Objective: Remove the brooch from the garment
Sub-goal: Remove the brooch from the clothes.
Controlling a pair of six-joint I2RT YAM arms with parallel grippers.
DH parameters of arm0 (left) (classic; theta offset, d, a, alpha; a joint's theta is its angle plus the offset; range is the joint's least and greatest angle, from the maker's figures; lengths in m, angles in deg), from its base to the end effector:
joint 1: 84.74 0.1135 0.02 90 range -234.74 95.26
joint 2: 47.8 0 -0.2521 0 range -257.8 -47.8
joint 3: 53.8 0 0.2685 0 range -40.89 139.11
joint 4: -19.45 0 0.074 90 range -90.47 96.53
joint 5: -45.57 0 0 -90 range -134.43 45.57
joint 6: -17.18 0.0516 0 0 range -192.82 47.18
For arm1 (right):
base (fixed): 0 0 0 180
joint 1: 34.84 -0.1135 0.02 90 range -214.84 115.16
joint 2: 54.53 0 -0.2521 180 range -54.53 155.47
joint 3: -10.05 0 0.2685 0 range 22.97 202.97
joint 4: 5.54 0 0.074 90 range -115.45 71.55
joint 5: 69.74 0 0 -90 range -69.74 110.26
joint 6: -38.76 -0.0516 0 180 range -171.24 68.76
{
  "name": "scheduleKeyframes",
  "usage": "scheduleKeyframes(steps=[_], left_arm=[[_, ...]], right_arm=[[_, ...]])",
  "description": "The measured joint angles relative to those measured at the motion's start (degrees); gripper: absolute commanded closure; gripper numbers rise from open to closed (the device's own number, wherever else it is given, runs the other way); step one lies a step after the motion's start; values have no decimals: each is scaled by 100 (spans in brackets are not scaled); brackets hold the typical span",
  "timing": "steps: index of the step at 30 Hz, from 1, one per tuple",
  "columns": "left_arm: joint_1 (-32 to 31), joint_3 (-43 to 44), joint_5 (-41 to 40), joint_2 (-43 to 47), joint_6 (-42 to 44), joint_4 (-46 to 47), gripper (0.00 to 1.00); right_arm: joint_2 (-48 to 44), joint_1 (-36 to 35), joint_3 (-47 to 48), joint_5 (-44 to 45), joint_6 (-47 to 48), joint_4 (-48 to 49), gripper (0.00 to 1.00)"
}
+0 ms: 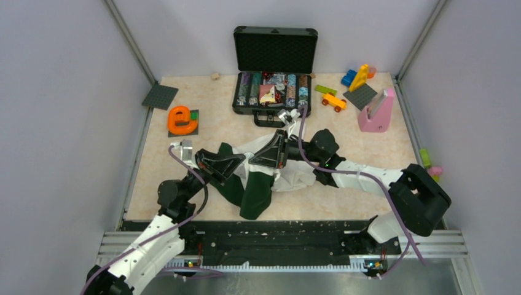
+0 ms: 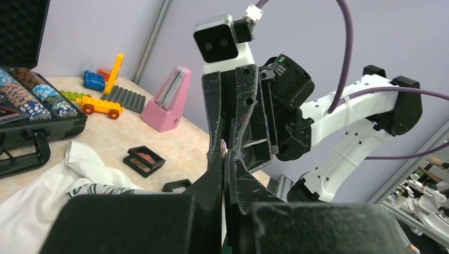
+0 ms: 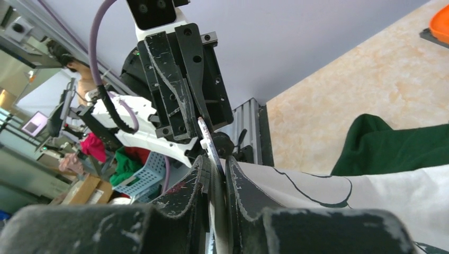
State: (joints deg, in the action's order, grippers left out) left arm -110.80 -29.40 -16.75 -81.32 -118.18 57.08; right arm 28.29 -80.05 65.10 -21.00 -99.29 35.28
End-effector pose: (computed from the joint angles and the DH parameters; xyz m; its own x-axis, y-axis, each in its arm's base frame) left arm 0.1513 -0.1007 0.2673 -0.2364 -0.5858 -0.7752 0.8361 0.2838 -0.4695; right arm 0.2125 0.2624 0.2640 -0.6271 0.1619 -0.7620 -0.7775 -0.0699 0.6250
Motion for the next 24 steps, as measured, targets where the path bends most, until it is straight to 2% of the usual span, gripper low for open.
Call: scheduleKeyframes(steps=[8, 15, 24], left_arm=[[26, -7, 251, -157, -11, 479, 100], [50, -7, 339, -157, 52, 476, 100], [52, -9, 332, 212, 251, 142, 100]], right_arm=[[258, 0, 0, -302, -457, 590, 96], [302, 0, 0, -317, -614, 616, 96], [481, 33, -13, -321, -1115, 1106, 98]])
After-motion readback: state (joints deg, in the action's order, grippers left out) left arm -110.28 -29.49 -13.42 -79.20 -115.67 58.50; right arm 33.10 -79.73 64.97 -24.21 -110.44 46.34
